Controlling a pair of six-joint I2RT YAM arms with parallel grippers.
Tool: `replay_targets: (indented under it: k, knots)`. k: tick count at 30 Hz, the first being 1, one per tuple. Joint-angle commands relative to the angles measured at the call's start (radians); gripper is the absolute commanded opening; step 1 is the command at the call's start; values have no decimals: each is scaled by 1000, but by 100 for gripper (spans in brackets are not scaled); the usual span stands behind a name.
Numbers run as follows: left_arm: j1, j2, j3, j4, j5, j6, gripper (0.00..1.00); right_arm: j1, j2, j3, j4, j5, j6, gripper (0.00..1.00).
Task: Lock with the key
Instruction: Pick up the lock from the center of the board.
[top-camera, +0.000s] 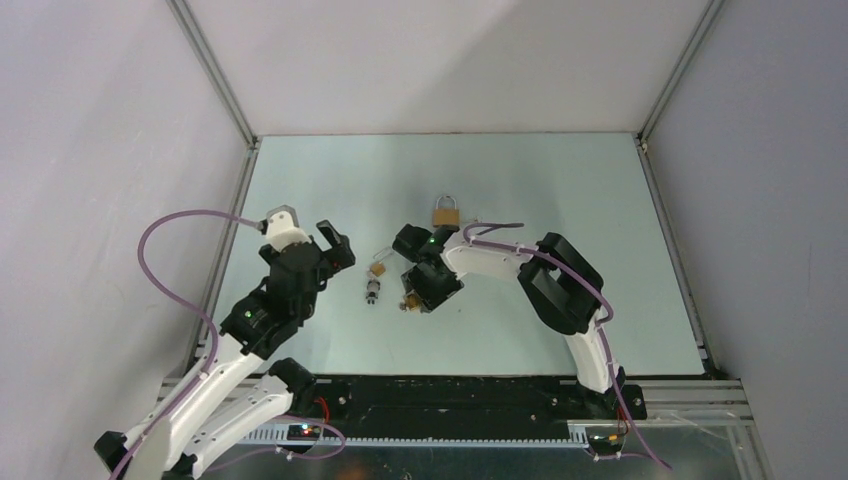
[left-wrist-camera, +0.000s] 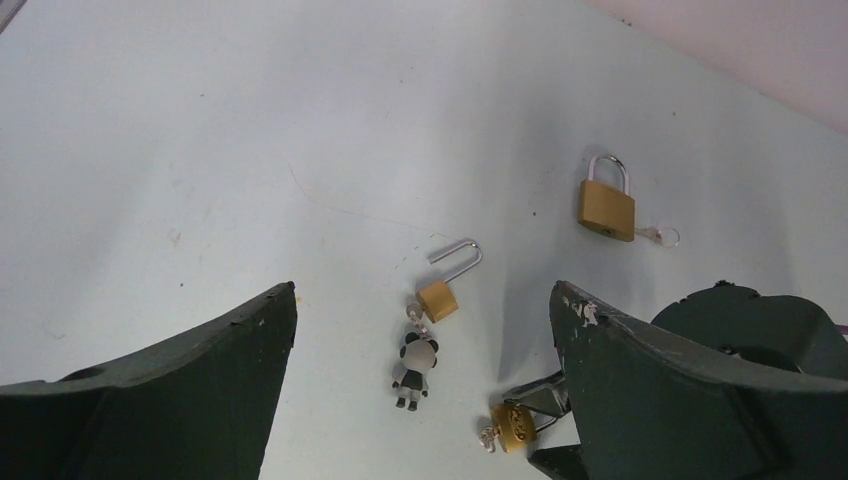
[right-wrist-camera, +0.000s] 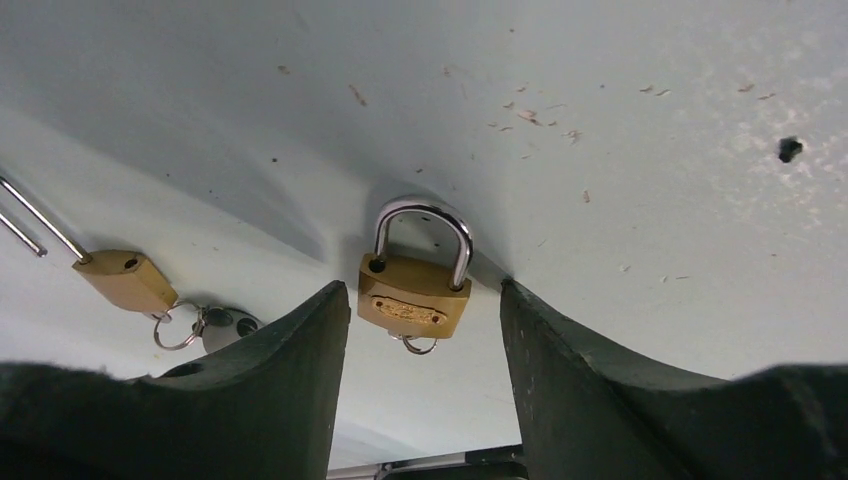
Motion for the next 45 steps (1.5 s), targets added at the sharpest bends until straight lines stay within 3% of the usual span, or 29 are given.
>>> replay_targets:
  k: [1,4,7,9,12,20,27,39,43,45]
  knots:
    - [11,-20,-16,1,-40,16,100,17,19,27,-86,58,64,59]
    - [12,-24,-19,-1,-31,15,100,26,16,25,-83,75,77,51]
    - [12,-31,-23,-3,-15,13,100,29,12,16,-56,79,72,36]
    - [13,-36,-28,-6,-10,14,100,30,6,14,-43,87,69,32]
    - [12,-50,-35,-13,-6,16,100,30,0,11,-36,103,70,33]
    - [15,-93,-38,-39,-37,37,100,31,23,45,-64,108,38,54]
    - [15,-142,-1,-67,-108,62,100,50,89,132,-126,116,-3,61]
    - [16,-241,20,-110,-151,61,100,56,160,224,-260,114,51,58]
    - [14,-272,27,-124,-151,66,100,48,201,294,-322,101,54,53]
    - [14,-285,31,-132,-149,68,100,46,212,315,-334,103,57,45]
